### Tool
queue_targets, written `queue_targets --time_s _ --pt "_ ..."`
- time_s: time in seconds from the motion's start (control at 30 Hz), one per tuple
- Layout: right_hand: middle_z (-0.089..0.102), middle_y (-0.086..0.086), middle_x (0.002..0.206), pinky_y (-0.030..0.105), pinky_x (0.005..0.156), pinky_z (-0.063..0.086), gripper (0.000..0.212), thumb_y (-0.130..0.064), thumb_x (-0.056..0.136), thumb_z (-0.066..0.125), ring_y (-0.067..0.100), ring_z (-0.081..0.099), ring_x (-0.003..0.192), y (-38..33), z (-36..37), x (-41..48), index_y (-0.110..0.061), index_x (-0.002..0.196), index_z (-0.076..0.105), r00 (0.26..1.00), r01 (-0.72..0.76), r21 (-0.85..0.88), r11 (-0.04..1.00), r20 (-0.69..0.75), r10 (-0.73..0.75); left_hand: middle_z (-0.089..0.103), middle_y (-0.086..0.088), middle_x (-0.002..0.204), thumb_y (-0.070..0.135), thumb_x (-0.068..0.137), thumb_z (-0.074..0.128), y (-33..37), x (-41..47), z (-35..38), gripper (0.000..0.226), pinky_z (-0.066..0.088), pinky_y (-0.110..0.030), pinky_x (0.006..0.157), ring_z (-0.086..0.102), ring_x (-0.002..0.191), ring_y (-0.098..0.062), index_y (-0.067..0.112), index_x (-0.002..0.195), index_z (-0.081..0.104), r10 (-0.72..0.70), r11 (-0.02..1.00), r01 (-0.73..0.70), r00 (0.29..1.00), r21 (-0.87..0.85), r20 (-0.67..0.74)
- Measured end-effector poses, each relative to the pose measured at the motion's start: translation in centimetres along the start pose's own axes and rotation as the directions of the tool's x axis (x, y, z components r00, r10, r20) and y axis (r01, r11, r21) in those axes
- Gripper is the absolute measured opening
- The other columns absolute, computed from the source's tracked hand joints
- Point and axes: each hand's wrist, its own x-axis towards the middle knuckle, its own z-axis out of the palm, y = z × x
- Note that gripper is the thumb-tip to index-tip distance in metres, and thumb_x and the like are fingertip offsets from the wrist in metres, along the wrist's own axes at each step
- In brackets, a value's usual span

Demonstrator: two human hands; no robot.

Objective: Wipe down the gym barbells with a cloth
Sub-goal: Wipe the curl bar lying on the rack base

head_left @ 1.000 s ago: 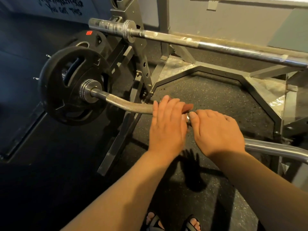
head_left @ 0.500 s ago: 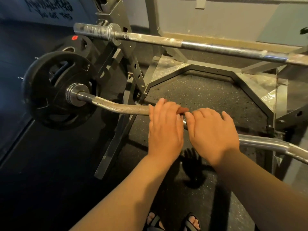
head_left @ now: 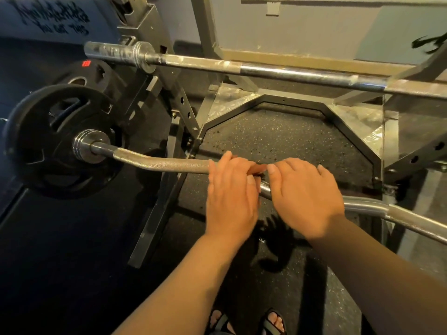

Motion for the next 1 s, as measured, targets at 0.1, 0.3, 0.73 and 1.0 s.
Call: queue_targets --time_s 0.1,0.3,0.73,1.0 --pt "0.06 -0.008 0.091 0.037 0.078 0.048 0.059 -0.047 0.105 0.005 0.018 0.059 0.084 0.3 -0.3 -0.3 -0.027 0.096 0.06 0.999 0.027 0.082 0.996 -0.037 -0.024 0.058 0.008 0.127 0.035 0.105 0.021 -1.9 0.8 -1.8 0.042 -0.006 -0.036 0.127 0.032 0.149 -0.018 0.025 0.119 0.06 -0.033 0.997 0.035 0.999 0.07 -0.037" --pt "0.054 -0.011 0.088 0.042 0.093 0.047 0.052 -0.049 0.104 0.01 0.014 0.05 0.084 2.7 -0.3 -1.4 -0.029 0.097 0.058 0.995 -0.05 0.082 0.995 -0.085 0.057 0.055 0.003 0.127 0.024 0.106 0.026 0.6 0.9 1.2 0.032 -0.012 -0.038 0.126 0.019 0.154 -0.018 0.017 0.113 0.056 -0.261 0.963 0.241 0.944 -0.119 -0.201" --pt "0.055 -0.011 0.087 0.035 0.072 0.037 0.047 -0.045 0.105 0.012 0.016 0.053 0.08 2.8 -0.2 -1.0 -0.03 0.095 0.055 0.995 -0.051 0.049 0.997 -0.085 0.055 0.056 0.003 0.128 0.026 0.106 0.026 1.1 0.5 0.9 0.032 -0.008 -0.041 0.128 0.018 0.154 -0.017 0.018 0.114 0.056 -0.236 0.968 0.219 0.961 -0.126 -0.142" --pt "0.059 -0.008 0.091 0.037 0.07 0.037 0.042 -0.043 0.106 0.017 0.022 0.057 0.086 2.8 -1.2 -0.9 -0.029 0.098 0.056 0.997 -0.04 0.148 0.988 -0.06 0.05 0.055 0.005 0.127 0.031 0.107 0.025 2.3 -1.1 1.2 0.036 0.002 -0.045 0.128 0.031 0.149 -0.02 0.02 0.124 0.055 0.11 0.994 -0.107 0.984 -0.027 0.14"
